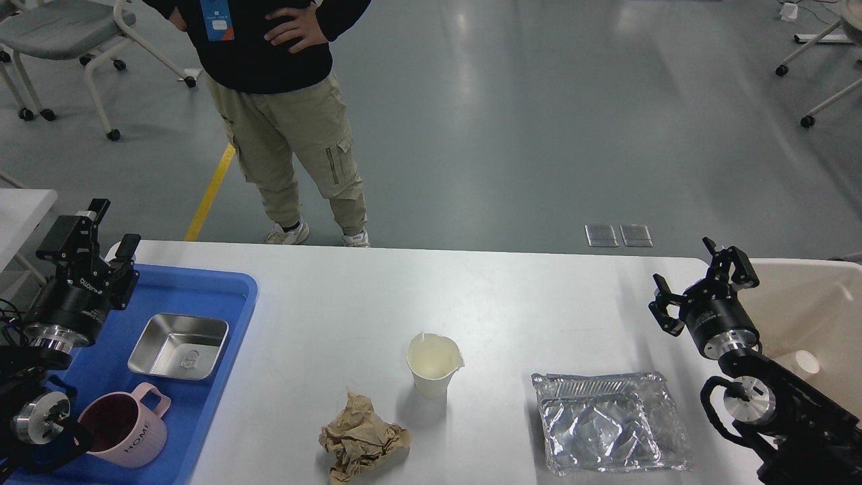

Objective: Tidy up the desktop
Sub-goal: 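Open the left gripper and withdraw it upward, then raise the right gripper and move it over the white bin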

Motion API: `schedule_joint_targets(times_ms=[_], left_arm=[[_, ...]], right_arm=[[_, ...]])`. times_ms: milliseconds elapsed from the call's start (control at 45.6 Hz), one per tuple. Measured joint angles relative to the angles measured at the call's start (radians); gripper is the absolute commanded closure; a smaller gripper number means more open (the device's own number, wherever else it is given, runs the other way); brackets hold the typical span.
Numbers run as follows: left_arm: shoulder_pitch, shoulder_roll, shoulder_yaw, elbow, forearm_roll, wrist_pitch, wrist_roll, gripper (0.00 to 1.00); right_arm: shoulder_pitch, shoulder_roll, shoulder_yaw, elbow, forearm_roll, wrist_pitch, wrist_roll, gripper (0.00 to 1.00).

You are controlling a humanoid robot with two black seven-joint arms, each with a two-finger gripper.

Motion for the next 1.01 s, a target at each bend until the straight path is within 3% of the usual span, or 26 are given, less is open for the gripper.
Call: schedule_joint_targets(times_ms=[416, 548, 811, 1008], left_arm=[[0.002, -0.004, 0.003, 0.001, 0.001, 0.009, 0.0, 0.14], [0.002, -0.001, 0.003, 0.008, 0.005, 0.009, 0.001, 0.13], [0.001, 0.001, 0.003, 0.05, 0.011, 0.0, 0.0, 0.13], [0.0, -0.006, 0.005, 0.058, 0.014, 0.0, -0.001, 0.13]], right_arm=[[0.012, -0.081, 0.046, 0.049, 0.002, 0.004, 0.009, 0.0], [0.001, -0.134, 0.051, 0.133, 0.001, 0.031, 0.009, 0.0], [-0.07, -0.349, 0.045, 0.35, 0.0, 0.094, 0.0, 0.0], [-0.176, -0.598, 0.037, 0.523, -0.007, 0.101, 0.003, 0.0]])
